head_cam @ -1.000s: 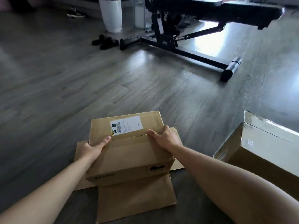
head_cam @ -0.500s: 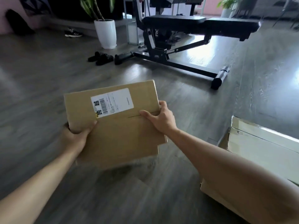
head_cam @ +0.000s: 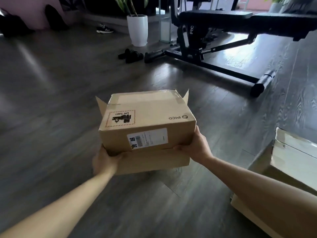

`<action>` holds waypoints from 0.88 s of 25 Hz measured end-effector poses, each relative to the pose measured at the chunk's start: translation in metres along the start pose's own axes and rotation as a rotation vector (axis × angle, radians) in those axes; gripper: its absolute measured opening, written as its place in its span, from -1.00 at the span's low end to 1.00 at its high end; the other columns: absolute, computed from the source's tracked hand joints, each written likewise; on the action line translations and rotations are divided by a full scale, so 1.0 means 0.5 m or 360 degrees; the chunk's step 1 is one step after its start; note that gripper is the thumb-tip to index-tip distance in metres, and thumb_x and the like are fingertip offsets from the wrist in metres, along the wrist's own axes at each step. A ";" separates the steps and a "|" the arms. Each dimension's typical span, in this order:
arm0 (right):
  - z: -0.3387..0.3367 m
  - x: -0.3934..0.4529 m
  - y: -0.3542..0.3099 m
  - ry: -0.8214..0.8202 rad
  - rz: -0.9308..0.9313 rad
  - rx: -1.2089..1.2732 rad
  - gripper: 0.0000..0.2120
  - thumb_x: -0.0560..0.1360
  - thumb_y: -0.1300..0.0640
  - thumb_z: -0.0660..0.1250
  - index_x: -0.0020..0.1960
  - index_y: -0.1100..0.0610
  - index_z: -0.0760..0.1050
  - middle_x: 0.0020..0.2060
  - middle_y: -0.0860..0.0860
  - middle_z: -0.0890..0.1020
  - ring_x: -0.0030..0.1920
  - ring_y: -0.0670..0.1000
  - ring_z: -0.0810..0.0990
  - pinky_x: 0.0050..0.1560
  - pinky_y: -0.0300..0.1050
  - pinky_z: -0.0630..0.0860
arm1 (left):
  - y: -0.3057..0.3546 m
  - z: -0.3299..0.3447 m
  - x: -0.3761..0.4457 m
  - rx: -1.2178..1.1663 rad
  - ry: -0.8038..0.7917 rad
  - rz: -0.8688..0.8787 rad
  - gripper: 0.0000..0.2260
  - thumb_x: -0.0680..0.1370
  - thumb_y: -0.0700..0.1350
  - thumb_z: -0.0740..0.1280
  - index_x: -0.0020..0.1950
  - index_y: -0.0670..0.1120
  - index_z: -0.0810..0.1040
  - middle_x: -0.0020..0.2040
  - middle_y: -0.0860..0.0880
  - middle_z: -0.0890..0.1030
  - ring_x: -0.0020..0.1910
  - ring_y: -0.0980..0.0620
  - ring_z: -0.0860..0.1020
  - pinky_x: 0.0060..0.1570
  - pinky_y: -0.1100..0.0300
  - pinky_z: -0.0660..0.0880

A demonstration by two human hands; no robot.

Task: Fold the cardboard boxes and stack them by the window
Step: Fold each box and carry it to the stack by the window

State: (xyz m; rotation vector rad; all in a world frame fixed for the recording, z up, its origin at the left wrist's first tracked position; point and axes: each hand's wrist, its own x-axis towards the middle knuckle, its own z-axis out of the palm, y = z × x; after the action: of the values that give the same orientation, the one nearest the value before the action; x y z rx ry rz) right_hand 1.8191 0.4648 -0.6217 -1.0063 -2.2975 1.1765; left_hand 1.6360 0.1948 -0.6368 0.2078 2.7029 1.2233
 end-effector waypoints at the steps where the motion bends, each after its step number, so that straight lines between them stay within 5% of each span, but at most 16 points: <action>1: 0.011 -0.015 0.021 -0.0037 0.0018 -0.0045 -0.17 0.06 -0.13 0.59 0.24 -0.12 0.30 -0.02 -0.12 0.60 0.01 0.02 0.57 -0.03 0.06 0.60 | -0.020 0.004 -0.013 0.0060 -0.0025 -0.0017 -0.27 0.23 0.24 0.62 0.29 -0.01 0.48 0.19 -0.08 0.64 0.20 -0.21 0.58 0.05 0.01 0.53; 5: 0.023 -0.050 0.101 -0.0299 -0.0020 -0.0310 -0.19 0.29 0.09 0.58 0.45 -0.08 0.29 0.00 -0.11 0.60 -0.02 0.01 0.61 -0.04 -0.10 0.55 | -0.091 0.014 -0.043 0.0494 -0.0361 -0.0132 -0.66 0.51 0.10 0.44 0.18 -0.05 0.57 0.15 -0.10 0.67 0.10 -0.17 0.63 -0.10 0.13 0.49; 8: 0.006 -0.034 0.111 -0.0463 0.0106 -0.0290 -0.21 0.37 0.22 0.56 0.47 -0.12 0.29 0.06 -0.10 0.61 -0.10 -0.08 0.67 -0.04 -0.15 0.59 | -0.095 -0.002 -0.023 0.0442 -0.0583 -0.0150 -0.79 0.58 -0.05 0.36 0.21 -0.02 0.57 0.15 -0.09 0.65 0.00 -0.10 0.60 -0.08 0.14 0.47; 12: -0.016 -0.018 0.091 -0.0740 0.0182 -0.0315 -0.31 0.40 0.36 0.49 0.40 -0.09 0.38 0.14 -0.09 0.60 -0.03 -0.11 0.64 -0.17 -0.33 0.51 | -0.084 -0.029 0.015 0.0351 -0.0695 -0.0170 -0.72 0.61 -0.24 0.30 0.32 -0.11 0.54 0.14 -0.12 0.63 0.02 -0.11 0.58 -0.04 0.08 0.50; 15: -0.052 0.005 0.066 -0.0491 0.0209 -0.0421 -0.61 0.49 0.47 0.27 0.20 0.12 0.60 -0.03 -0.02 0.67 -0.07 -0.04 0.65 -0.17 -0.24 0.52 | -0.074 -0.056 0.035 0.0149 -0.0715 -0.0346 -0.74 0.67 -0.25 0.18 0.31 -0.21 0.55 0.11 -0.23 0.65 0.08 -0.25 0.63 0.05 -0.15 0.59; 19: -0.079 0.033 0.002 -0.0028 0.0396 0.0101 -0.83 0.62 0.17 0.25 0.09 0.16 0.60 -0.08 0.08 0.70 -0.12 0.07 0.68 -0.09 0.05 0.64 | 0.002 -0.093 0.045 -0.0480 -0.0510 -0.0513 -0.61 0.69 0.08 0.13 0.27 -0.13 0.60 0.00 -0.07 0.66 -0.01 -0.15 0.61 0.00 -0.01 0.50; 22: -0.065 0.041 -0.038 -0.0262 0.0467 0.0125 -0.58 0.55 -0.27 0.28 0.10 0.08 0.55 -0.03 0.05 0.66 -0.02 0.07 0.65 -0.12 0.07 0.66 | 0.054 -0.083 0.048 -0.0317 -0.0560 -0.0306 -0.38 0.56 0.42 0.11 0.28 -0.02 0.61 0.19 0.00 0.61 0.22 -0.13 0.53 0.18 0.01 0.36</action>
State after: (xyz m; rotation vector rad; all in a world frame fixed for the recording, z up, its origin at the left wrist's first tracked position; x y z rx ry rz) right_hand 1.8166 0.4900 -0.5874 -1.2929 -2.2584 1.5035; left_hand 1.6053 0.1868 -0.5915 0.1198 2.2318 1.2537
